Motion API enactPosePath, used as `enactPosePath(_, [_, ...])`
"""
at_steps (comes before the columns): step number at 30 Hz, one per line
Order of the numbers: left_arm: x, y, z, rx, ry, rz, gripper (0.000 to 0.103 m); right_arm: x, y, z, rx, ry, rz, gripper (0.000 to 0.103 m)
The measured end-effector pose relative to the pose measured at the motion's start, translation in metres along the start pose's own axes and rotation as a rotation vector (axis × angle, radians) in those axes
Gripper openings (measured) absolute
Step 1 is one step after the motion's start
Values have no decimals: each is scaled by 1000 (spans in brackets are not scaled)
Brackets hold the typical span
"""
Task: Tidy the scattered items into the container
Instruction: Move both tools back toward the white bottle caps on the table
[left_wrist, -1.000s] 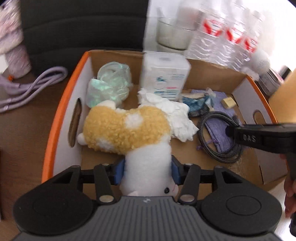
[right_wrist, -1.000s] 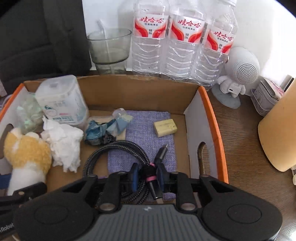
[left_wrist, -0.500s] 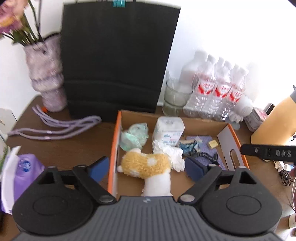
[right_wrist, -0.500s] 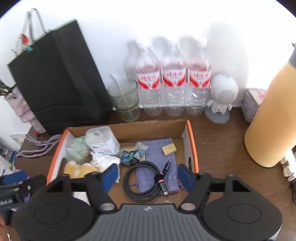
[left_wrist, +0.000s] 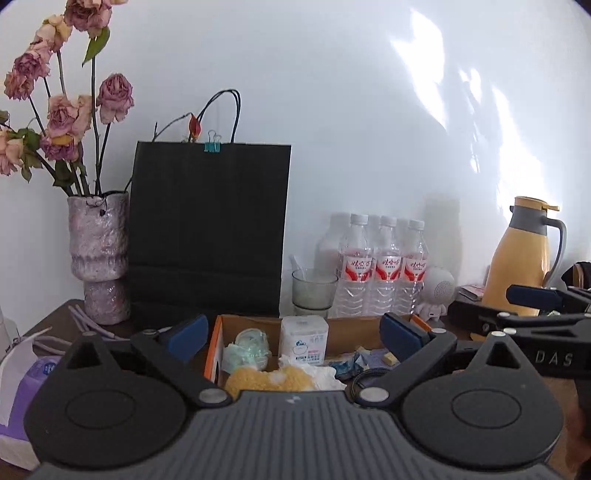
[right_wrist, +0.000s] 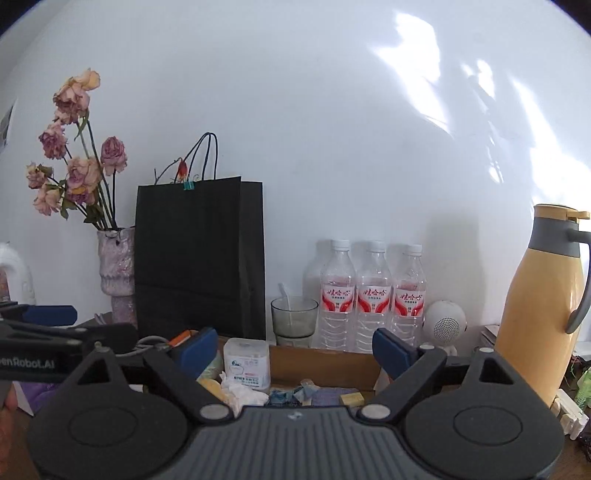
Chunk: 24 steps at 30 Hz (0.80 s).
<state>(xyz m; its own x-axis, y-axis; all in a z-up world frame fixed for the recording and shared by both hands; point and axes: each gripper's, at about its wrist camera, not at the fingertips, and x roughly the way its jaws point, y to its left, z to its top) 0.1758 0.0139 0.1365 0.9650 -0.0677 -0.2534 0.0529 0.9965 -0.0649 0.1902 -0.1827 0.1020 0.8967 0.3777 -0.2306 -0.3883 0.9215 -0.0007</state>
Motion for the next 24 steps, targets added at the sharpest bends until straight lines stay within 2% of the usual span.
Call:
enactPosePath(2, [-9,3,1,8,-2,6,103,-3,4,1,1,7,-1,91])
enactPosePath(4, [-27,3,-5,14,65,28,103,-17,9,-2,3,25,-29,91])
enactPosePath(5, [-42,4,-14,2,105,10,103,-30,11,-3,14,45,-54,91])
enactPosePath(7, [-82,7,-40,-58,137,-64,103,-68,15,-14,43,39,-72,91])
enactPosePath(9, [-129,10,-74,-126,111,-113,103,-115,20,-35,82,34,-69,91])
enactPosePath(11, [-167,7,-111,-172,93,-107,103,-157,23,-63,152,56,-75,91])
enactPosePath(12, [-176,4,-125,-169,120,-107,103,-175,25,-79,172,63,-56,91])
enactPosePath(14, [-178,-5,-141,-107,204,-104,103,-199,30,-106,156,103,-39,90])
enactPosePath(17, [-168,-17,-140,-24,211,-100,103,-210,29,-130,137,173,-98,90])
enactPosePath(21, [-150,-28,-121,-30,194,-133,103,-206,13,-123,202,171,-121,87])
enactPosePath(24, [-145,-29,-119,-16,177,-133,103,-201,14,-112,171,154,-118,87])
